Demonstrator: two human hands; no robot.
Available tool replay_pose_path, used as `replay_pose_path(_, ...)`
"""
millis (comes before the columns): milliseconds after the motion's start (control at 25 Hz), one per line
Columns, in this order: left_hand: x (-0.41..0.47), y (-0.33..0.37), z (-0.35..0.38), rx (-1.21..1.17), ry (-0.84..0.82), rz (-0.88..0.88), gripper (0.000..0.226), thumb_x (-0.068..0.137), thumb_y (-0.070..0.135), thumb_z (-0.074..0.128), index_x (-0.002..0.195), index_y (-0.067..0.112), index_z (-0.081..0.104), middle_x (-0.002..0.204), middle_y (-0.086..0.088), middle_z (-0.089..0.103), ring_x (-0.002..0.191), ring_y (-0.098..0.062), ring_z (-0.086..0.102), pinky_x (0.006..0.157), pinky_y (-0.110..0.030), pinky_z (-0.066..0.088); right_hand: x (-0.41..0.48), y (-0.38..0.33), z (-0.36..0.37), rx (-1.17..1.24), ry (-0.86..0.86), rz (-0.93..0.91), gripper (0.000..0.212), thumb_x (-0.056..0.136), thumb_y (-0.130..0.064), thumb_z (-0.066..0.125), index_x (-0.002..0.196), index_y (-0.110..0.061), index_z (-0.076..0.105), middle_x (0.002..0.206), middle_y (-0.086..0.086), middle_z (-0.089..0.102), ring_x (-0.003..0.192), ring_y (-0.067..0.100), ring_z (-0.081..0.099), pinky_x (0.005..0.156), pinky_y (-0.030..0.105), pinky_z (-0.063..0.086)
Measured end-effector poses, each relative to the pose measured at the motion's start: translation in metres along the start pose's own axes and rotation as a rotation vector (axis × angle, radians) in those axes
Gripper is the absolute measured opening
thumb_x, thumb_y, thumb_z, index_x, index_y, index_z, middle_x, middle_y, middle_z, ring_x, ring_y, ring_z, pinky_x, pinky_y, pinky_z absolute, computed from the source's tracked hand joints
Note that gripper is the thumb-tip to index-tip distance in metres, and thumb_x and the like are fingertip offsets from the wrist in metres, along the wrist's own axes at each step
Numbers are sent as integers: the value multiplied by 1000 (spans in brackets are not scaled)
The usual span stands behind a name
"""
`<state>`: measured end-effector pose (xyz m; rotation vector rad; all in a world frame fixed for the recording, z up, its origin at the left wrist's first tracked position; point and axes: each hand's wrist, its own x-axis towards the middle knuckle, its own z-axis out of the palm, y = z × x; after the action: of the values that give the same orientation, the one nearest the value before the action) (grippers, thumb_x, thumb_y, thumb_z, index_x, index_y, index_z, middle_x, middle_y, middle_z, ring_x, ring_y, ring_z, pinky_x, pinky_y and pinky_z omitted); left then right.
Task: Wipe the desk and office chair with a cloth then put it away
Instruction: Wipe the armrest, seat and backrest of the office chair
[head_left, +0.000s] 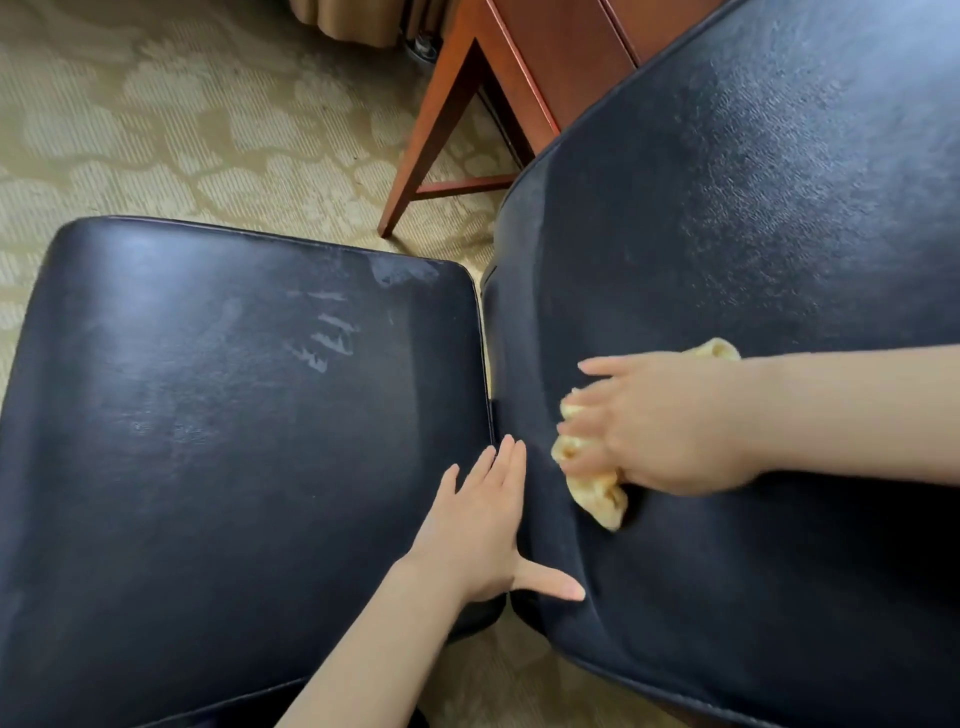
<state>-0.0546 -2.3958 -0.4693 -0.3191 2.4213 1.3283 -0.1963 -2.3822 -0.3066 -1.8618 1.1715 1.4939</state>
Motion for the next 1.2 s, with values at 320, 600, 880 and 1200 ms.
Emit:
replay_pose_path(320,4,12,-5,-180,78,45,130,64,69,69,150,14,-11,160,3,-1,147,-17,-4,119,-42,1,-60,66,-19,-12,53,242,42,97,-34,24,132,-57,17,136,-37,25,133,-16,16,116,35,5)
replay_pose_path(600,12,13,-2,-197,78,32,132,62,70,68,150,15,-13,157,-2,17,147,-20,5,119,-42,6,42,115,-52,-102,132,697,41,91,-17,50,131,-26,49,134,2,50,135,24,33,116,53,2)
replay_pose_path(880,12,10,-3,-192,97,25,129,64,70,67,151,18,-13,158,0,16,147,-19,4,119,-43,8,104,63,-36,-86,17,688,54,90,-37,45,141,-19,41,147,13,36,143,29,16,115,55,-7)
replay_pose_path(1200,-14,3,18,-53,59,-19,113,68,69,65,151,20,6,156,0,23,146,-27,8,116,-48,13,73,-28,1,-62,-78,268,41,94,-27,42,135,-23,46,139,3,45,136,26,30,115,52,1)
